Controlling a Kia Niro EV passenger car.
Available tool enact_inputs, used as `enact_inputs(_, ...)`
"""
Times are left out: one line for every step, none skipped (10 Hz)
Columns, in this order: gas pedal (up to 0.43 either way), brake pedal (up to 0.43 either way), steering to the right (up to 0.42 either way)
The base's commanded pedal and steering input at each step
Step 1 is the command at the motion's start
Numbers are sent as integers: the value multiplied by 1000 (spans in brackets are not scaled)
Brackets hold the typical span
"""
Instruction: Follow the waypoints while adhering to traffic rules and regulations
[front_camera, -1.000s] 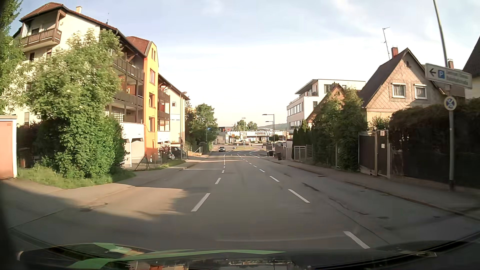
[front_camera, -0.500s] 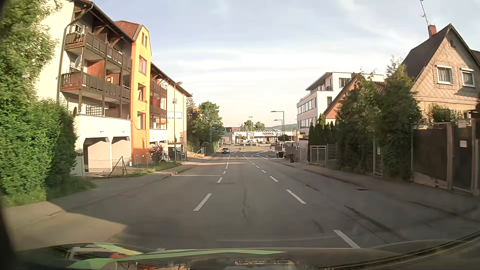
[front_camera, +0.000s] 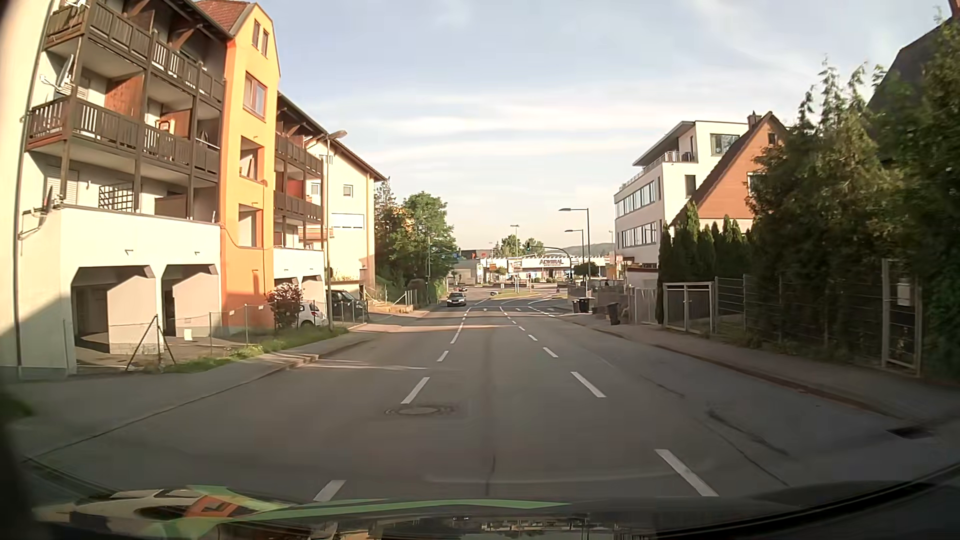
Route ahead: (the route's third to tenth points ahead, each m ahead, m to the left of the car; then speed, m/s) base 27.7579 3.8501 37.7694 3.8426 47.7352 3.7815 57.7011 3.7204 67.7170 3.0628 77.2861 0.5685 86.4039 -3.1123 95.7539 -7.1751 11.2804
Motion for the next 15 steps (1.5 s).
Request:
enact_inputs(0,128,-17)
enact_inputs(0,140,-16)
enact_inputs(0,152,-16)
enact_inputs(0,152,-16)
enact_inputs(0,159,-15)
enact_inputs(0,165,-16)
enact_inputs(0,165,-15)
enact_inputs(0,165,-14)
enact_inputs(0,165,-14)
enact_inputs(0,159,-14)
enact_inputs(0,152,-13)
enact_inputs(0,146,-13)
enact_inputs(0,134,-13)
enact_inputs(0,128,-13)
enact_inputs(0,128,-12)
